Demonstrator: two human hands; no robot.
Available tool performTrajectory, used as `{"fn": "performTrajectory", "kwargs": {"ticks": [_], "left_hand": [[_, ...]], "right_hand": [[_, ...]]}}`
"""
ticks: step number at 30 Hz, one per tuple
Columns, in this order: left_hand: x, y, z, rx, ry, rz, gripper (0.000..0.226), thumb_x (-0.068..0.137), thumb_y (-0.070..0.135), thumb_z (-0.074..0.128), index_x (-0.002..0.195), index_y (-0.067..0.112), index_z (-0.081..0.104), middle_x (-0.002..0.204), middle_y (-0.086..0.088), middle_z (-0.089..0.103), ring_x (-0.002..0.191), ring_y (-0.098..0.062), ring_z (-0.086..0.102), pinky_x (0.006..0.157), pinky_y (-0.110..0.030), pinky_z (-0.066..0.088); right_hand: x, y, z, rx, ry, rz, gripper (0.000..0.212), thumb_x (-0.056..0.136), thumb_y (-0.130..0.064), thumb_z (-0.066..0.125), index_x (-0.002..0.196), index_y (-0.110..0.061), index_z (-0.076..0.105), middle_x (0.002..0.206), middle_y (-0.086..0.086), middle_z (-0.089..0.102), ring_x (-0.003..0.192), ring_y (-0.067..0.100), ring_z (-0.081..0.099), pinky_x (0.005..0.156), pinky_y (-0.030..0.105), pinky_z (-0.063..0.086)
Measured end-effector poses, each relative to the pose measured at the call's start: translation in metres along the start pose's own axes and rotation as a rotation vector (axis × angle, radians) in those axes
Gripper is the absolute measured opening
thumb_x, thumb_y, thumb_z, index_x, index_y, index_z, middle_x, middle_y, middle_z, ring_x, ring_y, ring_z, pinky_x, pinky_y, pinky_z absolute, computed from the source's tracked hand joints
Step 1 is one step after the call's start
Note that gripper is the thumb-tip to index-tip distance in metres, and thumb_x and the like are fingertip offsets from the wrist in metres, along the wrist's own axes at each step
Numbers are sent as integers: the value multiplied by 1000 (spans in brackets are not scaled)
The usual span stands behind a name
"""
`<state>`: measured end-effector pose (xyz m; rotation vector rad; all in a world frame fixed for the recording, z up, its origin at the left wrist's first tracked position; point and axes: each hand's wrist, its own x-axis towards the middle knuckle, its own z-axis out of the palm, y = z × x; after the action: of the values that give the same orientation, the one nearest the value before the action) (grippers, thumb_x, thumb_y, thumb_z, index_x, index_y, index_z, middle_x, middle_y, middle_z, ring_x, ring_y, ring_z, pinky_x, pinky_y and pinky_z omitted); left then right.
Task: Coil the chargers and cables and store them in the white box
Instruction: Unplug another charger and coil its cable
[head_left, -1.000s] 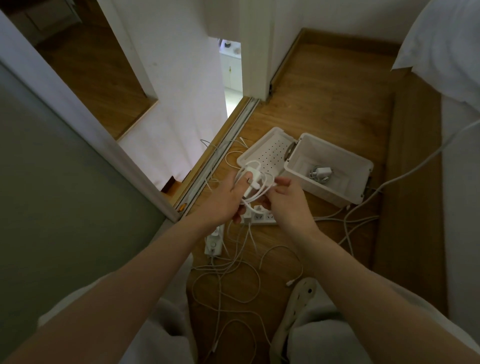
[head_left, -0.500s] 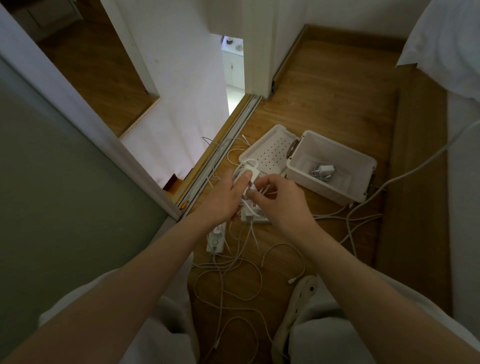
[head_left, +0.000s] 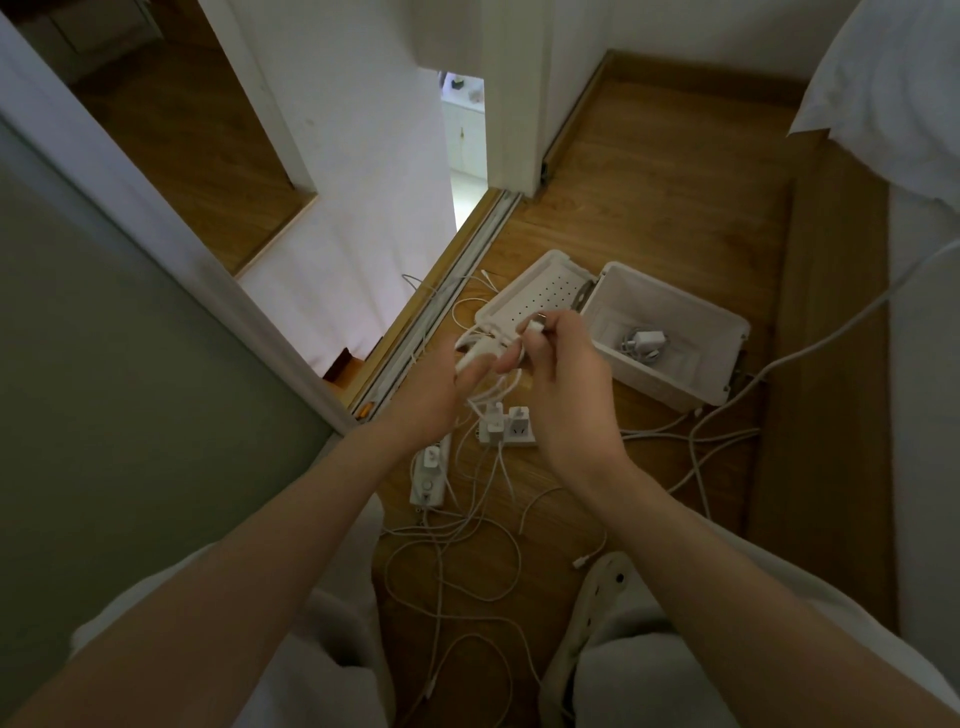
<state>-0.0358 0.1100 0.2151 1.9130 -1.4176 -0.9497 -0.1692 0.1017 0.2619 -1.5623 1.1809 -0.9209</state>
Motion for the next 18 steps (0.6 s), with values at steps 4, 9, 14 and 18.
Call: {"fn": "performTrajectory", "kwargs": {"ticks": [4, 9, 14, 18], "left_hand": [[6, -7, -11, 51, 35, -97, 32, 97, 40, 39, 116, 14, 37, 86, 3, 53, 66, -10, 51, 53, -23, 43], [5, 7, -14, -109, 75, -64, 35, 98, 43, 33, 119, 15, 38, 81, 1, 50, 59, -11, 46, 46, -23, 39], [-3, 18, -16, -375, 85, -63, 34, 99, 42, 28, 119, 16, 39, 81, -5, 51, 53, -9, 48, 41, -19, 42], [-8, 23, -17, -526, -11, -51, 43, 99, 47, 25, 125, 17, 40, 87, -14, 52, 54, -9, 48, 42, -21, 40]], "right_hand": [[-6, -15, -6, 218, -17, -6, 17, 100, -13, 34, 95, -10, 51, 70, 0, 51, 69, 20, 52, 77, 37, 53], [1, -17, -22, 409, 93, 133, 25, 100, -17, 33, 96, -16, 57, 64, -7, 45, 58, 3, 43, 64, 24, 44], [16, 5, -27, 174, 62, 471, 33, 101, -15, 29, 123, -10, 54, 75, -6, 45, 63, 3, 40, 58, 14, 38], [23, 17, -25, -32, -120, 566, 29, 98, -10, 37, 117, -6, 58, 85, 1, 52, 63, 7, 42, 51, 18, 33]]}}
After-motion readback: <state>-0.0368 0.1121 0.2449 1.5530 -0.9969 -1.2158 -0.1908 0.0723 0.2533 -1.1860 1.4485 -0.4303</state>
